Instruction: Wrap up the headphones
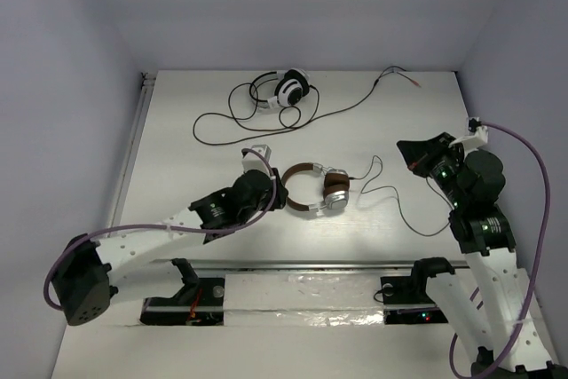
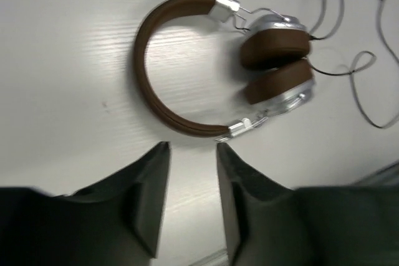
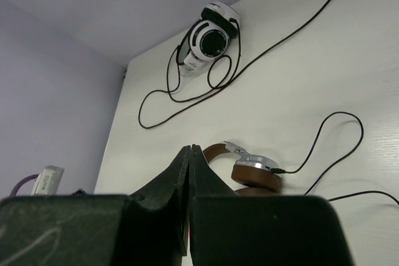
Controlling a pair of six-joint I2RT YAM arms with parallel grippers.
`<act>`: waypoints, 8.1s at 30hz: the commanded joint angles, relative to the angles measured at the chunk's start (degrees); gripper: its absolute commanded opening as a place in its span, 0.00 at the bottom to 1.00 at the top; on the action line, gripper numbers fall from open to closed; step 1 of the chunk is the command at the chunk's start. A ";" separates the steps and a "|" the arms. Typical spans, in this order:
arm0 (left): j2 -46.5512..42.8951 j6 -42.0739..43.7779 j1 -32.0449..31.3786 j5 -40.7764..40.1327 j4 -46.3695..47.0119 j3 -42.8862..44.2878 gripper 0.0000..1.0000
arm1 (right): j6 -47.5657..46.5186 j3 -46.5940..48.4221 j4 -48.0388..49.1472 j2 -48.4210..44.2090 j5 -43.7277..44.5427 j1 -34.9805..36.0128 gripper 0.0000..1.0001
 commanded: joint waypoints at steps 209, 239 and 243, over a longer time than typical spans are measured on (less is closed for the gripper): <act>-1.01 10.97 5.70 8.56 -7.63 12.62 0.00 | -18.36 29.60 -14.86 35.29 -12.88 42.31 0.00; -7.59 9.56 5.88 27.37 9.07 0.77 0.00 | -15.27 21.84 0.09 35.01 1.58 47.15 0.10; -10.23 9.48 5.88 27.55 8.90 -0.03 0.00 | -16.24 18.24 3.07 32.19 6.60 45.41 0.13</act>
